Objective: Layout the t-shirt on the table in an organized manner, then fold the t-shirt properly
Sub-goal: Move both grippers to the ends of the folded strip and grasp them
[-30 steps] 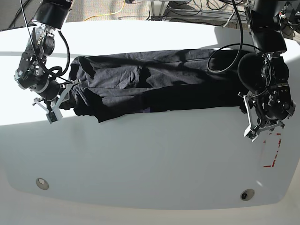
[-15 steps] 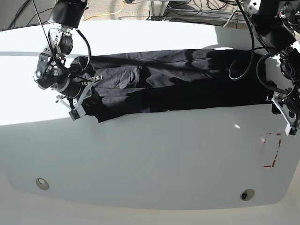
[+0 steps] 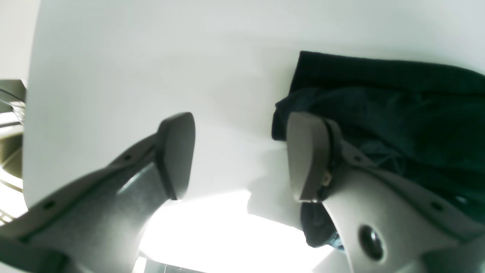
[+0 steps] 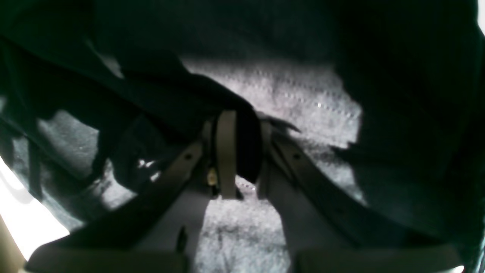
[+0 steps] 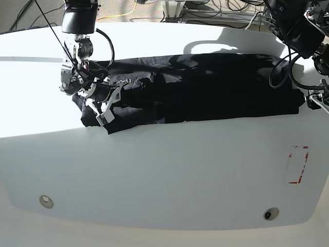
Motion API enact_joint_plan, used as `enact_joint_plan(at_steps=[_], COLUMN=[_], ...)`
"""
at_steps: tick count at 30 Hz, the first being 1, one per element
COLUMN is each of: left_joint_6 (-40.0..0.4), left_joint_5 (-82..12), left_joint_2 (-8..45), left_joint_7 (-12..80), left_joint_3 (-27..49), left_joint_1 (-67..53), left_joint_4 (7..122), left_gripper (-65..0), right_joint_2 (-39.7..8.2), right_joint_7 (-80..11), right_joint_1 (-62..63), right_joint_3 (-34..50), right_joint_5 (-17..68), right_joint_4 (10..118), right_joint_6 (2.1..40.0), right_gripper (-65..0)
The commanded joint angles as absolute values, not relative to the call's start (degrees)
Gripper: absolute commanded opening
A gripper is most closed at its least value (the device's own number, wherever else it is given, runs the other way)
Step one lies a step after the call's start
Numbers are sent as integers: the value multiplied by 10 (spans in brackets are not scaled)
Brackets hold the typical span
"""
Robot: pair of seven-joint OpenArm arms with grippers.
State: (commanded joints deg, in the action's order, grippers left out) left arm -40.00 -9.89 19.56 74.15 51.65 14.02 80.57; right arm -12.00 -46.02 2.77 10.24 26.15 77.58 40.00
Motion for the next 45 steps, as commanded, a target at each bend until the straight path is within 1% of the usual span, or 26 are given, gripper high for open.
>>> enact_joint_plan(at_steps=[5,10,13,17,22,36,39,43,45], left_joint_6=[-400,-400,-400,-400,-400,-400,-400,-400,-400], left_joint_5=[-122,-218,-278,-356,-402,-412,-412,-412,-412], left_joint_2=[206,218,217,217,217,211,197,191,184], left_joint_7=[744,756,759,760,758,756,757,759,759], left_joint_3=[517,505,475,443,419,359,350,346,328], left_joint_1=[137,100,83,53,42,41,41,41,41], left_joint_4=[756,719,714,715,715,711,712,713,713], left_gripper=[-289,-283,-262,-210,-200,-199,-201,-203,-203], right_joint_2=[-136,-140,-141,-146,-147,-151,-150,-149,-148], right_joint_7=[-454,-451,-451,-451,-451,-451,-451,-451,-451], right_joint_1=[26,25,25,24,24,14,14,14,14], right_joint_3=[102,102,102,102,102,102,102,102,102], right_joint_5=[262,262,262,262,262,262,262,263,263], right_joint_4=[764,764,764,764,764,765,765,765,765], right_joint_6=[400,400,400,400,400,400,400,400,400], right_gripper=[-577,-577,-577,-579,-579,-580,-580,-580,-580])
